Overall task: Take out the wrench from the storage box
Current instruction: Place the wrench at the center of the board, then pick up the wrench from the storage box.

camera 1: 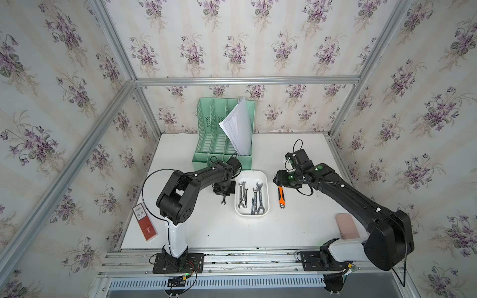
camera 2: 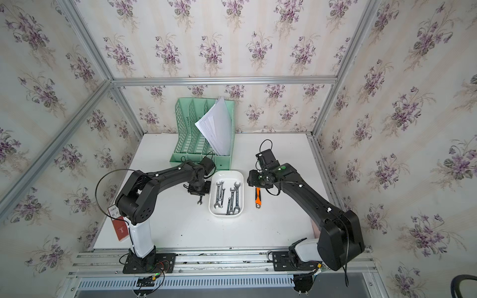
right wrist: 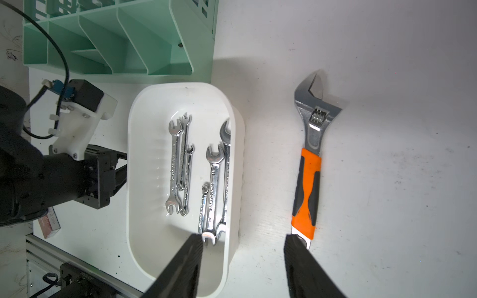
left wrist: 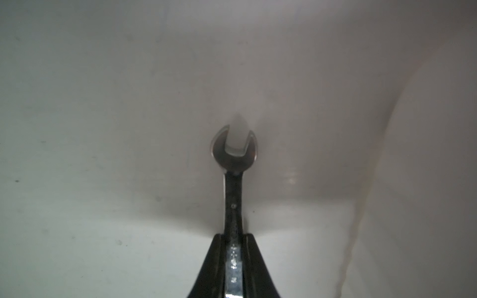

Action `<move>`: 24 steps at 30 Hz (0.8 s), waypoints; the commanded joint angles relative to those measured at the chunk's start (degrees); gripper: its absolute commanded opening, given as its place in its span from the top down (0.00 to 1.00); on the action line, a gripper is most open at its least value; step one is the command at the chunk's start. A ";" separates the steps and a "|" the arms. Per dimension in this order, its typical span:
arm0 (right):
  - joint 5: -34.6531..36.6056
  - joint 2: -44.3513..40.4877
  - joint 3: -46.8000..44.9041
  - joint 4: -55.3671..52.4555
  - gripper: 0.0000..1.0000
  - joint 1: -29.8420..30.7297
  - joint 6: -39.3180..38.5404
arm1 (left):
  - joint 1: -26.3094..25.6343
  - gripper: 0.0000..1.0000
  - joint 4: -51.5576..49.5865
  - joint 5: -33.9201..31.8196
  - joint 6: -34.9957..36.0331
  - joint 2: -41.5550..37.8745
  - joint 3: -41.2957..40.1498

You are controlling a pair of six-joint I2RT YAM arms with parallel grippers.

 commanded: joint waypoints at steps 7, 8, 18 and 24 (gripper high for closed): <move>0.73 0.11 2.09 -0.04 0.44 1.55 2.85 | -0.06 0.79 0.30 0.39 -2.87 -0.61 -1.68; 0.85 0.36 2.45 -0.22 0.44 1.83 3.23 | -0.06 0.77 -0.42 0.34 -2.97 -0.70 -1.25; 1.57 4.47 6.26 -0.36 0.44 7.78 6.06 | 0.39 0.58 -5.67 -2.18 -2.77 -9.39 1.44; 1.59 9.84 9.63 1.07 0.44 10.95 6.82 | 1.68 0.53 -7.99 -4.78 -1.71 -18.98 1.76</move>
